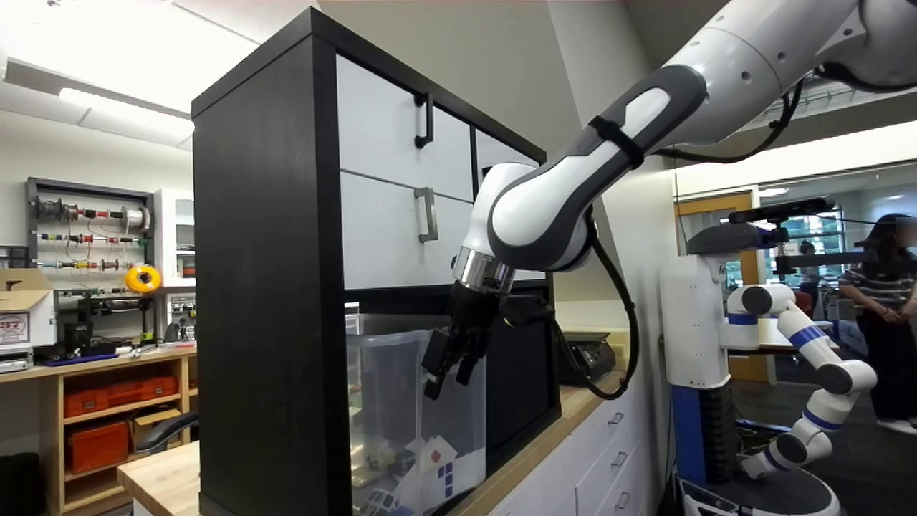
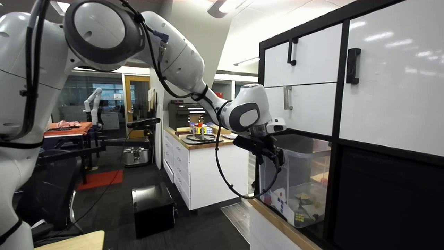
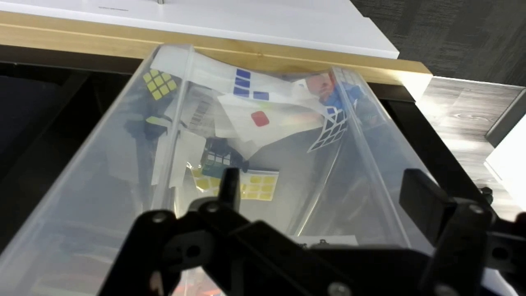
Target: Push the box under the cabinet
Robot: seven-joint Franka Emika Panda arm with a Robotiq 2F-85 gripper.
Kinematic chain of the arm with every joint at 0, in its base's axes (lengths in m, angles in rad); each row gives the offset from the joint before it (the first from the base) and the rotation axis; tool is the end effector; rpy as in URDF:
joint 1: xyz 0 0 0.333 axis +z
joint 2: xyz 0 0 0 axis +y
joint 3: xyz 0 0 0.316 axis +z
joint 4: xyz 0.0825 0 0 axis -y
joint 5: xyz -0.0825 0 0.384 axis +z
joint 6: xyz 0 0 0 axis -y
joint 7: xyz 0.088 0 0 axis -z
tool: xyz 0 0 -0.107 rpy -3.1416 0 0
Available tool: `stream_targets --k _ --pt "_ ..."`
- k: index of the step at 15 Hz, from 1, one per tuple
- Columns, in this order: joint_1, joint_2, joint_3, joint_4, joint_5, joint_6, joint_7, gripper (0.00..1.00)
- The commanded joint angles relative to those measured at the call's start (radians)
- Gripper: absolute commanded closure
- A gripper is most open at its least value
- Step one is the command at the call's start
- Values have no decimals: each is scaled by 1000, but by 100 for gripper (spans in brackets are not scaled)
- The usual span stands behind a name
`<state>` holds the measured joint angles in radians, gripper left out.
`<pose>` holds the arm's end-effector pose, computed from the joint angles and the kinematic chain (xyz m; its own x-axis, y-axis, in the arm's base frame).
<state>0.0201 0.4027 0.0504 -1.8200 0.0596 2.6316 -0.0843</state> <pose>0.6769 0.0430 0.3611 0.9126 0.0852 0.3999 0.1074 -0.9936 -0.0335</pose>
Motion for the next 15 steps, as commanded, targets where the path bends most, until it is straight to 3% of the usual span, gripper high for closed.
stream_targets --k 1,4,10,14,15 --pt "-30 -97 21 -117 18 -18 -51 0" --pt "-36 -167 28 -188 33 -91 -71 0" --pt "-6 -341 2 -339 -11 -386 -25 0" --pt "0 -440 -4 -413 -37 -488 23 0" --pt "-2 -355 -1 -344 -9 -451 -22 0"
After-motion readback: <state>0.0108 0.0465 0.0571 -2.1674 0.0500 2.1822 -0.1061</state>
